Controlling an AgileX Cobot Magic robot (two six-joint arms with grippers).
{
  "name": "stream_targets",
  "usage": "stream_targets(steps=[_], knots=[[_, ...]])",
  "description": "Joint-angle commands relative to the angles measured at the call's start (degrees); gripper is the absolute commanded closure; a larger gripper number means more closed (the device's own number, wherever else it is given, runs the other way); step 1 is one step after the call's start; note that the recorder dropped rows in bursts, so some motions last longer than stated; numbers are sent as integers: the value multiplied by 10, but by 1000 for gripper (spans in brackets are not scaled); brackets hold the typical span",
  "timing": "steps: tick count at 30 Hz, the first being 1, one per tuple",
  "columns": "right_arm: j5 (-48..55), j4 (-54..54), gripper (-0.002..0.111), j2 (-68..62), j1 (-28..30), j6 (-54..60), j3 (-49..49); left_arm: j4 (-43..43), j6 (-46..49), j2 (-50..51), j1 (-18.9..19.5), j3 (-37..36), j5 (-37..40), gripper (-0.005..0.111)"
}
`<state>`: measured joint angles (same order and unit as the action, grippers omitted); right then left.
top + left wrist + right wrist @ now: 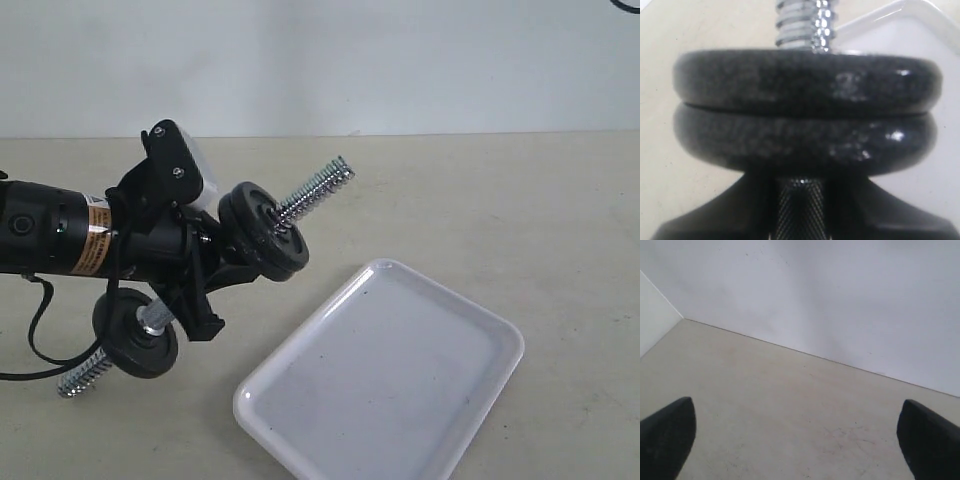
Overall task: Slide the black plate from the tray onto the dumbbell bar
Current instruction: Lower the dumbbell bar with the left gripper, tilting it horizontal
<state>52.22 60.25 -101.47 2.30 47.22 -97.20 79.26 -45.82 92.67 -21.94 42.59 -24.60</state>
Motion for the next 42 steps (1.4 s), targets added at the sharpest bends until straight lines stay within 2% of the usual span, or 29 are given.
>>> stream_targets(steps=[1, 5, 12, 16, 22, 29, 32, 42], knots=[[26, -5, 4, 30, 18, 32, -4, -91, -25, -30, 0, 21, -63, 102], [21, -10, 4, 64, 18, 32, -4, -147, -25, -30, 0, 21, -39, 102], [58, -14, 4, 115, 18, -4, -4, -171, -32, -30, 0, 21, -38, 102], [100, -14, 4, 134, 18, -23, -4, -210, -44, -30, 0, 21, -38, 102], [109, -14, 4, 136, 18, -34, -4, -278, -49, -25, 0, 21, -41, 102], [133, -14, 4, 136, 18, -34, -4, -308, -73, 26, 0, 23, -61, 102], [141, -14, 4, 136, 17, -34, -4, -346, -73, 50, 0, 30, -73, 102], [155, -14, 4, 136, 17, -34, -4, -350, -96, 112, 0, 91, -94, 102]])
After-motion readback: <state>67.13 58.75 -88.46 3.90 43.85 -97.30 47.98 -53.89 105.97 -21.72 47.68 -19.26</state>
